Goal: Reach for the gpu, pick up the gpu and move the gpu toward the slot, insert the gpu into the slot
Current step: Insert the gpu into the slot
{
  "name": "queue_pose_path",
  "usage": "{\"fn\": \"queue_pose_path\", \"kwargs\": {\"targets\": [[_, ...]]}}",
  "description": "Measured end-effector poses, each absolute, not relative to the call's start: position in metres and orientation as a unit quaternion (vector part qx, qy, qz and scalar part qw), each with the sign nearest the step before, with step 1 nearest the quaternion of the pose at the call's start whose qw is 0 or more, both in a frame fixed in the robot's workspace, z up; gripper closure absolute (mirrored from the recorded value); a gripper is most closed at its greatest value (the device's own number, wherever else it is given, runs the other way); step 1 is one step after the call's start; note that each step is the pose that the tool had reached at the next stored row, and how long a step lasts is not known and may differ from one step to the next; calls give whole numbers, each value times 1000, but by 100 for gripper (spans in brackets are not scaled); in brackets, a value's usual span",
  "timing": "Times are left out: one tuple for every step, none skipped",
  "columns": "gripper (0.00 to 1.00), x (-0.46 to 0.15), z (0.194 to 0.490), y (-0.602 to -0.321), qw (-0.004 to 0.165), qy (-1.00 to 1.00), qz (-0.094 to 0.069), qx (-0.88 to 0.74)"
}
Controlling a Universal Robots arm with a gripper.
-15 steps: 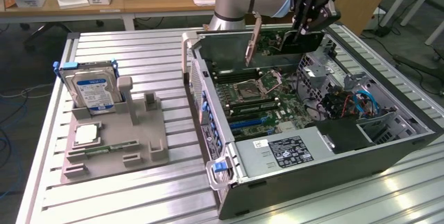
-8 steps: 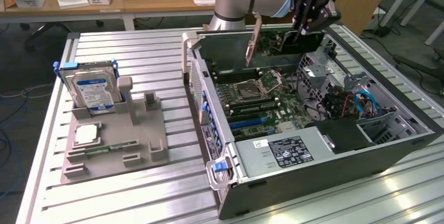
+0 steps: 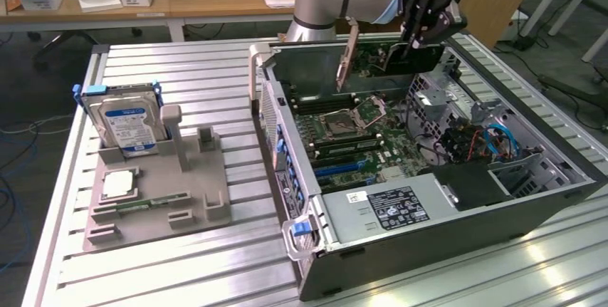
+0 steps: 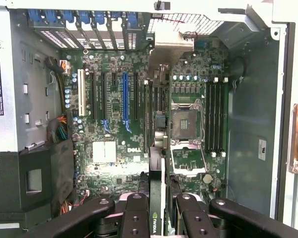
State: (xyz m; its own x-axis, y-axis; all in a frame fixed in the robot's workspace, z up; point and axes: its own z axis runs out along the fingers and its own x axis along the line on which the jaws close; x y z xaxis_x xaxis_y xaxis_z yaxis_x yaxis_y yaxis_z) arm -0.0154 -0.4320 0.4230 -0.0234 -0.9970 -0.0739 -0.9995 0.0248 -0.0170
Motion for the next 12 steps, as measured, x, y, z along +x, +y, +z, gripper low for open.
{"fn": "queue_pose_path", "kwargs": {"targets": [[75,-16,423,-432,32,715,20,-698],[75,-16,423,-432,32,715,20,-698],[75,-18,423,-432,32,715,20,-698],[75,-19,423,-432,32,715,20,-698],[75,-20,423,-432,32,716,20,-698],[75,-21,422,-432,32,716,20,-697],[75,-21,422,-432,33,716,20,-697],[75,-22,422,-432,33,717,20,-696],[75,-23,421,-432,32,717,20,-696],[75,-23,421,-432,33,717,20,-696],[75,-23,419,-432,33,717,20,-696],[75,-23,419,-432,33,717,20,-696]]}}
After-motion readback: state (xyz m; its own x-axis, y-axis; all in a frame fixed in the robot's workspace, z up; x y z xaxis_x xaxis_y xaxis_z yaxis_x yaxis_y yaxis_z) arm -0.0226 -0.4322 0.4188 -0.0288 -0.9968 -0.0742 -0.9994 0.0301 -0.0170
